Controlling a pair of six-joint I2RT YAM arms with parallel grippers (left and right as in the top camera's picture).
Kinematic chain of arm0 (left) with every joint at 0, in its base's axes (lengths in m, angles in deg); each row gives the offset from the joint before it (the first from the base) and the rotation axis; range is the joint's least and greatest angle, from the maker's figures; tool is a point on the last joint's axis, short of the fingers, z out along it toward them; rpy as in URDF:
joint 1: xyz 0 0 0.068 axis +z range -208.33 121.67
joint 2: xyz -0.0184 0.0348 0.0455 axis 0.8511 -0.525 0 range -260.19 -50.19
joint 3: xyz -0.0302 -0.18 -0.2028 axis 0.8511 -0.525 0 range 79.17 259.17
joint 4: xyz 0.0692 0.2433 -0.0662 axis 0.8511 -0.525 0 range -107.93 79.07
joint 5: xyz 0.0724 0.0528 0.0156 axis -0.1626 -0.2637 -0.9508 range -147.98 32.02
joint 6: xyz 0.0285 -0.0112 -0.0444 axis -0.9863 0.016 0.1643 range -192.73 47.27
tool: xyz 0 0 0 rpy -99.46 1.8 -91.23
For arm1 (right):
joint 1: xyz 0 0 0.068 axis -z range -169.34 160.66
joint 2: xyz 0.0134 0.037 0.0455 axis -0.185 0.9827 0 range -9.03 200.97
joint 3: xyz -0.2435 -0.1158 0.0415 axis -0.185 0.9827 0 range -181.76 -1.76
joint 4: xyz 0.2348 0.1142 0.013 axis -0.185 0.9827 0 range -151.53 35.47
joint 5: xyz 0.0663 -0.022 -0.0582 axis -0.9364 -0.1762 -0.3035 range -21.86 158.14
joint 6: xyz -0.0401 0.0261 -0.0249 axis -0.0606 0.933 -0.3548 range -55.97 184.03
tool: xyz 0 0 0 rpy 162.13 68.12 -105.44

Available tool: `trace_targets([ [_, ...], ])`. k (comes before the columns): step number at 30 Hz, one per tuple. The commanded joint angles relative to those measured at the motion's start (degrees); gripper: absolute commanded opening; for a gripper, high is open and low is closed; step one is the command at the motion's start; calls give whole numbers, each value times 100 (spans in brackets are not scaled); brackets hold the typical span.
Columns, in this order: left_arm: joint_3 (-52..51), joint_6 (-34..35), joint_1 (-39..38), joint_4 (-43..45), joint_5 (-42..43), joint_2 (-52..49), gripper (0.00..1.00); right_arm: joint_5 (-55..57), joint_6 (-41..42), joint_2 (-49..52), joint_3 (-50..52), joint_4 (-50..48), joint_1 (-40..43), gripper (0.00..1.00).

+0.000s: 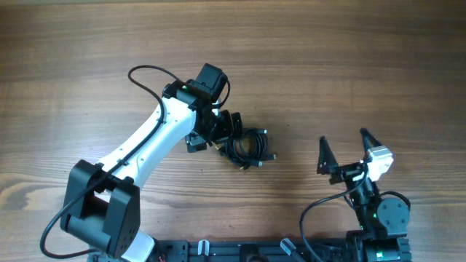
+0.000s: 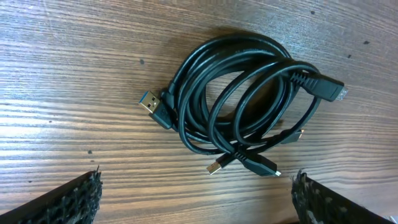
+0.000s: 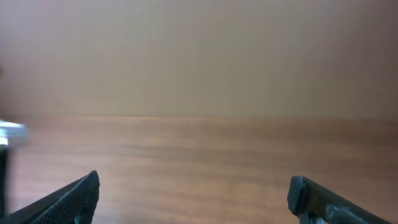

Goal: Untangle cables

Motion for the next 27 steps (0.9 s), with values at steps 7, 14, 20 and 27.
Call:
trace_targets([
  [7,-31,98,-15,55,-118,-4,100,-1193,3423,-31,-352,-931,17,100],
  [14,-31,101,-17,129,-116,-4,100,-925,1545,2485,-4083,3187,17,100],
  [20,-251,166,-17,442,-90,-66,77,-2149,2612,4859,-4437,3510,17,100],
  [27,-267,170,-494,855,-7,-372,63,-3213,2647,6531,-4437,3346,20,100],
])
